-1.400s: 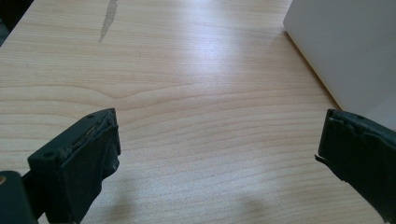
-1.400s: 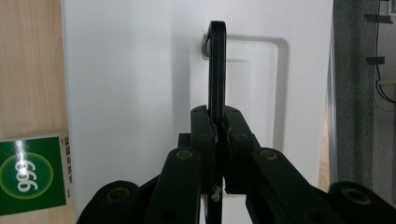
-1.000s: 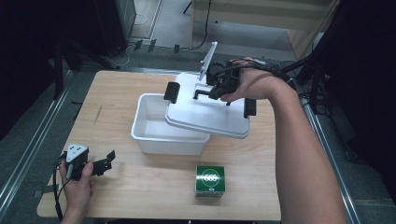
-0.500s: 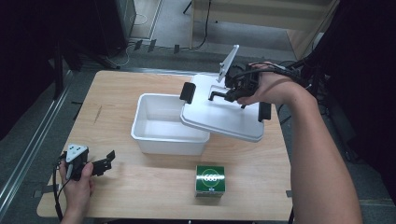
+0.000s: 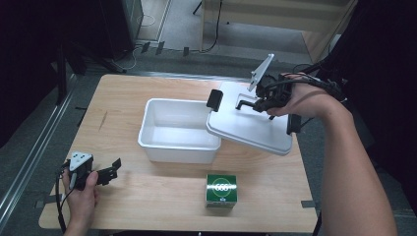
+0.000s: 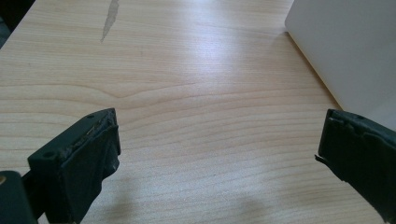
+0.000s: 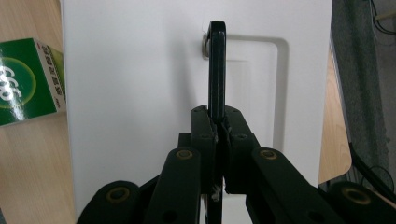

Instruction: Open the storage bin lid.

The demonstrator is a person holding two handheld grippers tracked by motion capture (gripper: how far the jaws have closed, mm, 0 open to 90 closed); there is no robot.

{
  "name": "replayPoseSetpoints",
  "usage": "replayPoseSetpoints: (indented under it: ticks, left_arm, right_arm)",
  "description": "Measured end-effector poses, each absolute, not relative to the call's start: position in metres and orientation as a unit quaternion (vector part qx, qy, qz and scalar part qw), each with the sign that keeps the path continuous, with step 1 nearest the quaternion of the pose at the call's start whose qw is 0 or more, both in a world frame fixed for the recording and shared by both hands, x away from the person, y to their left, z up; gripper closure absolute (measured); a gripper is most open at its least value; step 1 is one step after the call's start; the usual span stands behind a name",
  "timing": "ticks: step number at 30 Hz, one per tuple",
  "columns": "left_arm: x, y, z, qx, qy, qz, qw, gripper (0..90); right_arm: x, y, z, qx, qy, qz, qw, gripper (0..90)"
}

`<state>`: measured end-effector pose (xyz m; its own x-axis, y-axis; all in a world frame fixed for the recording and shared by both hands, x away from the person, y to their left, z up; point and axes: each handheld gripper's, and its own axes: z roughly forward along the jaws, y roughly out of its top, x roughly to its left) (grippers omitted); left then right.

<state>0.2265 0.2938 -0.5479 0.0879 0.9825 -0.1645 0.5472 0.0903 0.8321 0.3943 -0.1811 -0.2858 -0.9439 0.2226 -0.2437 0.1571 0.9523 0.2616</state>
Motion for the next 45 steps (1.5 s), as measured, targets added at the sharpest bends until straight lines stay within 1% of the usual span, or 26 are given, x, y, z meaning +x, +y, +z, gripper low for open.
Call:
replayPoseSetpoints:
  ticks: [17,28,35,45]
  left_arm:
    - [0.227,0.293,-0.548,0.619,0.618,0.271,0.402,0.0]
    - [0.226,0.291,-0.548,0.624,0.616,0.272,0.398,0.0]
    - [0.226,0.291,-0.548,0.624,0.614,0.273,0.399,0.0]
    - [0.226,0.289,-0.549,0.627,0.609,0.278,0.397,0.0]
  right_arm:
    - [0.39,-0.22,-0.299,0.129,0.976,0.115,0.136,85.5]
    - [0.388,-0.233,-0.31,0.133,0.975,0.115,0.138,85.5]
    - [0.389,-0.242,-0.323,0.145,0.974,0.112,0.134,85.5]
    - [0.387,-0.25,-0.341,0.143,0.973,0.117,0.14,85.5]
